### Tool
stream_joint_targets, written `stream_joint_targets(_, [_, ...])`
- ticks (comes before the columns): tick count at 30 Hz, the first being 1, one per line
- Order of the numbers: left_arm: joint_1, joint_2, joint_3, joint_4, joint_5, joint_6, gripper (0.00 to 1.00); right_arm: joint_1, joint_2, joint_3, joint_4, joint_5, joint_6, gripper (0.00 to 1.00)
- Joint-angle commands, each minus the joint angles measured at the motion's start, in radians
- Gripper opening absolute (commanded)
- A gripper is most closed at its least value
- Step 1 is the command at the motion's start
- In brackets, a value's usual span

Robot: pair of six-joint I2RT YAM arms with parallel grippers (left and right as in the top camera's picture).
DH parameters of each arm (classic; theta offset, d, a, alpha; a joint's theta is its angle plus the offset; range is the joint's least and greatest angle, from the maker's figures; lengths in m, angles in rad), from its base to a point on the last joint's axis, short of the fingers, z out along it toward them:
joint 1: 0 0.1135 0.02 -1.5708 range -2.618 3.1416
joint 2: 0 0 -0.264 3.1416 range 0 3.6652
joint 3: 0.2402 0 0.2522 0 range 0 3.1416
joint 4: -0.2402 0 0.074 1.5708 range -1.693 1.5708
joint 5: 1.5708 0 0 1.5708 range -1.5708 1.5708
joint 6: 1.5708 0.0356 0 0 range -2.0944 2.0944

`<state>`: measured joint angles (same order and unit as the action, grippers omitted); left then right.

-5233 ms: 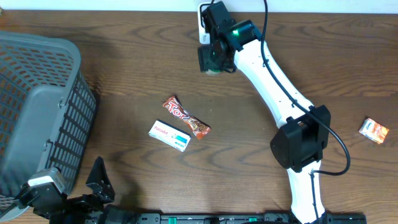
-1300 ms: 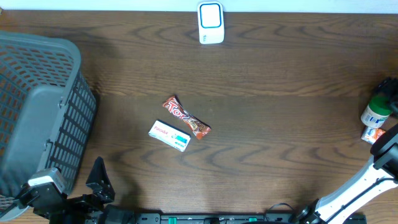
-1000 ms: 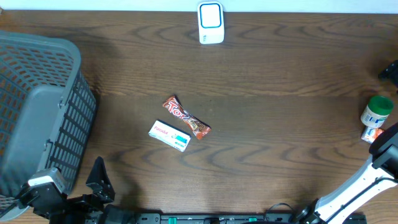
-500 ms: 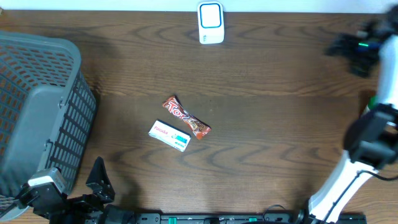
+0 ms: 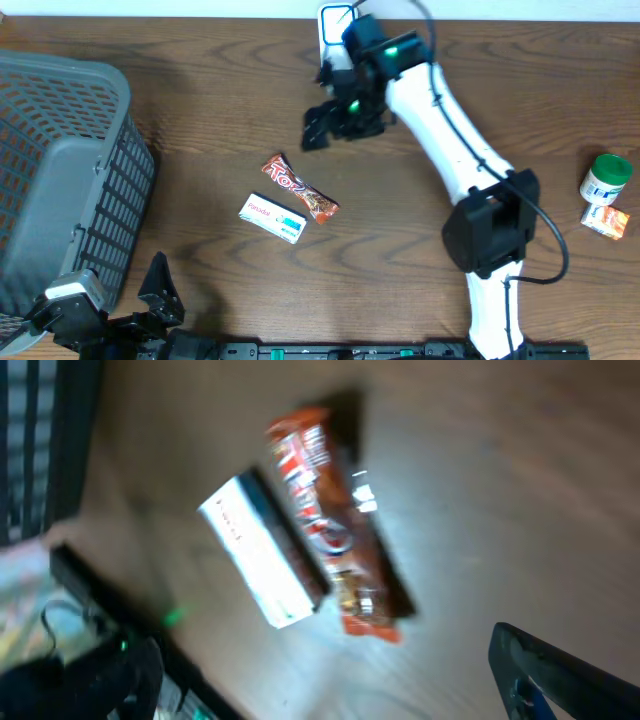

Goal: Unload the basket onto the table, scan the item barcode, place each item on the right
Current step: 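Move the right gripper to the red candy bar and grasp it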

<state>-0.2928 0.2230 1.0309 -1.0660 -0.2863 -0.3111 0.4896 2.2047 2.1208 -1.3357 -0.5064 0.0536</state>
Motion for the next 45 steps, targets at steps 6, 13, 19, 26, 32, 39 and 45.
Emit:
stream_joint_targets(6, [0.0,0.0,-0.001,0.004,0.005,-0.001,0.97,0.092,0.127,-0.003,-0.048,0.114,-0.059,0.87])
stream_joint_targets(13, [0.0,0.0,-0.001,0.004,0.005,-0.001,0.97,0.11,0.222,-0.01,-0.074,0.142,-0.063,0.77])
stream_joint_targets(19, [0.0,0.0,-0.001,0.004,0.005,-0.001,0.97,0.114,0.25,-0.04,-0.082,0.112,-0.068,0.72])
stream_joint_targets(26, [0.0,0.0,-0.001,0.004,0.005,-0.001,0.97,0.137,0.25,-0.13,-0.031,0.112,-0.069,0.69])
stream_joint_targets(32, [0.0,0.0,-0.001,0.004,0.005,-0.001,0.97,0.157,0.25,-0.22,0.062,0.105,-0.047,0.47])
stream_joint_targets(39, [0.0,0.0,-0.001,0.004,0.005,-0.001,0.97,0.158,0.249,-0.214,0.083,0.178,-0.03,0.01])
stream_joint_targets(45, [0.0,0.0,-0.001,0.004,0.005,-0.001,0.97,0.144,0.233,-0.061,-0.169,0.798,0.186,0.01])
